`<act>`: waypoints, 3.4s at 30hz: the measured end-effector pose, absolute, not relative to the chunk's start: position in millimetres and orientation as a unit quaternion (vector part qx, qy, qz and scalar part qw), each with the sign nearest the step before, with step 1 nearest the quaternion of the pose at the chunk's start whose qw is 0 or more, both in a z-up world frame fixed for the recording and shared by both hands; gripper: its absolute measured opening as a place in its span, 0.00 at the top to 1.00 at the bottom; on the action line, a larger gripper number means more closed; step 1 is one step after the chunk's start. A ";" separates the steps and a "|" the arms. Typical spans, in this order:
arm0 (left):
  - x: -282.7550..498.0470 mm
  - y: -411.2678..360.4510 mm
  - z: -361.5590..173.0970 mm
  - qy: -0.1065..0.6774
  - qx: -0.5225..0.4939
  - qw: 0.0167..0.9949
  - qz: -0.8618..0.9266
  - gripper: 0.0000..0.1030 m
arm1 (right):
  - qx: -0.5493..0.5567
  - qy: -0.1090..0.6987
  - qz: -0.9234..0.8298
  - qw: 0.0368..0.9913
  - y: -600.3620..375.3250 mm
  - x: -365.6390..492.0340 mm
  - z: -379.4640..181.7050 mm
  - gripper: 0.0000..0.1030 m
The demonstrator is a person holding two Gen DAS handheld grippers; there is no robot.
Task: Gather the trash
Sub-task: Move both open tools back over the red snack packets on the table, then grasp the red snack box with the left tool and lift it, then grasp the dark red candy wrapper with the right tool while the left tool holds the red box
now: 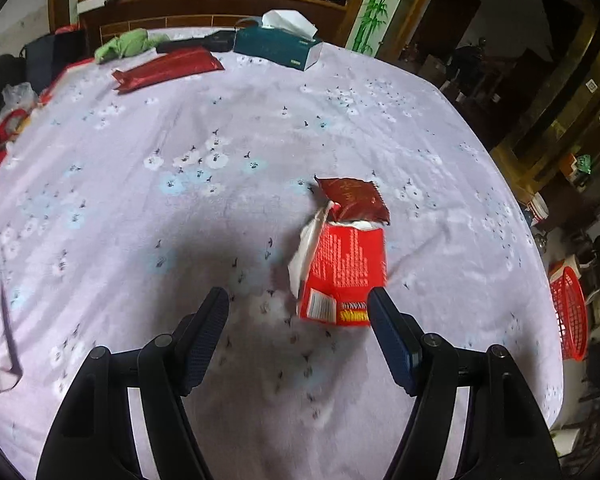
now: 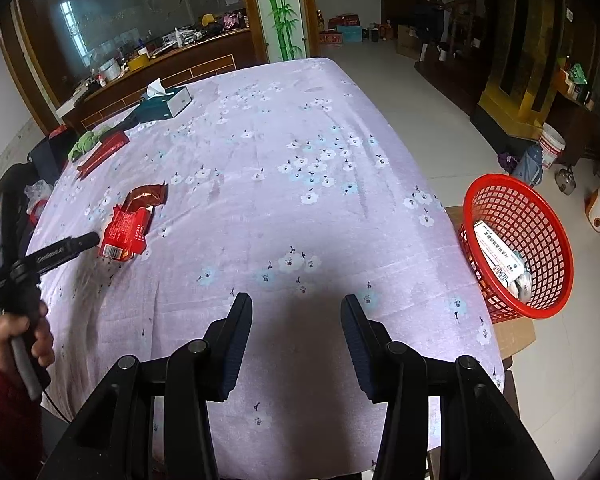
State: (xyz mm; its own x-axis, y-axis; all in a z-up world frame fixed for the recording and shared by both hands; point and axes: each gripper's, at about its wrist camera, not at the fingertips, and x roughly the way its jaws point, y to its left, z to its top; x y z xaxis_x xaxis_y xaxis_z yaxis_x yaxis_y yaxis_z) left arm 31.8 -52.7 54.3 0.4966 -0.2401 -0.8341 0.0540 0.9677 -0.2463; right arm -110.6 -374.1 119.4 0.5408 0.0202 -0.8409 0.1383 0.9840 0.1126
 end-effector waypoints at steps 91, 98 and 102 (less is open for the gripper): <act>-20.5 -5.3 81.4 0.448 -0.002 0.894 -0.034 0.95 | -0.015 0.528 0.213 0.822 -157.3 110.0 51.4 0.69; -22.8 -2.6 80.3 0.449 -0.001 0.893 -0.030 0.95 | -0.026 0.512 0.225 0.828 -150.3 138.4 47.7 0.58; -24.3 -1.3 80.1 0.450 -0.002 0.892 -0.028 0.95 | -0.050 0.521 0.233 0.820 -137.4 148.4 32.3 0.58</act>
State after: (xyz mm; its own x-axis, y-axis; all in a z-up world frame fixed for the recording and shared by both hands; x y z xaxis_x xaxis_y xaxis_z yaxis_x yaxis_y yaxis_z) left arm -24.3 -1.3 80.1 0.5929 -0.0526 -0.8036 0.0487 0.9984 -0.0295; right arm 148.4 -137.4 32.3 0.3484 0.3294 -0.8775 -0.4330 0.8869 0.1610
